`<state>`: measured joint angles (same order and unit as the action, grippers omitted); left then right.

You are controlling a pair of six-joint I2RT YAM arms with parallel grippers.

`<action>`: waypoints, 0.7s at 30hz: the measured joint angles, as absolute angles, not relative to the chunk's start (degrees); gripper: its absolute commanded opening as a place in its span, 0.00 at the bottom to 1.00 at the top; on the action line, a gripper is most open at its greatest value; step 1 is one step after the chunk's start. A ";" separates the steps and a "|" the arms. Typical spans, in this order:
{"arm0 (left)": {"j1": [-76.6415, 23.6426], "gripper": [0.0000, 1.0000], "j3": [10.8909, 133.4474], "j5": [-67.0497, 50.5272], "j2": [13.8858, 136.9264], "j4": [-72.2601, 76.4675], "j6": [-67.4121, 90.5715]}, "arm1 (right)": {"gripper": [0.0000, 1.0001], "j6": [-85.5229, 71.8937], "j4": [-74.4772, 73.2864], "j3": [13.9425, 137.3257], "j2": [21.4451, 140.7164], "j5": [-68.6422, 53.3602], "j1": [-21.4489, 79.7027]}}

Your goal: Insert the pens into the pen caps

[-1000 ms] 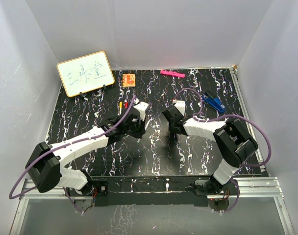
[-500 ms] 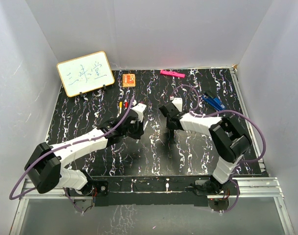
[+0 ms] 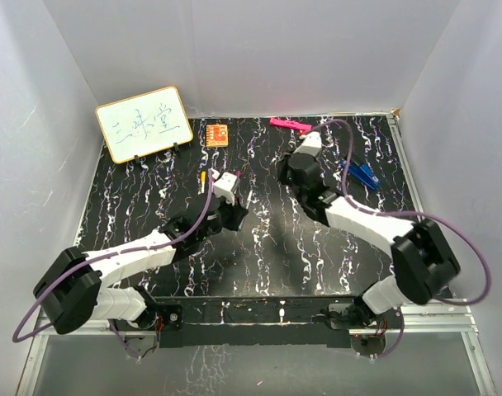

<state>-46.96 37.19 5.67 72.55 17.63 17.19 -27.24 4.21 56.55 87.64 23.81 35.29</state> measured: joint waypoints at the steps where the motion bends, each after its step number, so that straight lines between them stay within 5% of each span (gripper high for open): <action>1: -46.96 0.00 35.66 5.72 72.20 21.26 17.08 | 0.00 -26.65 8.40 54.15 85.21 23.55 35.00; 8: -46.96 0.00 30.96 5.13 73.69 39.57 17.39 | 0.00 -23.90 35.20 39.59 75.64 19.75 33.95; 21: -46.98 0.00 34.72 -0.32 82.96 52.75 25.17 | 0.00 -22.96 55.13 31.77 69.76 10.46 34.00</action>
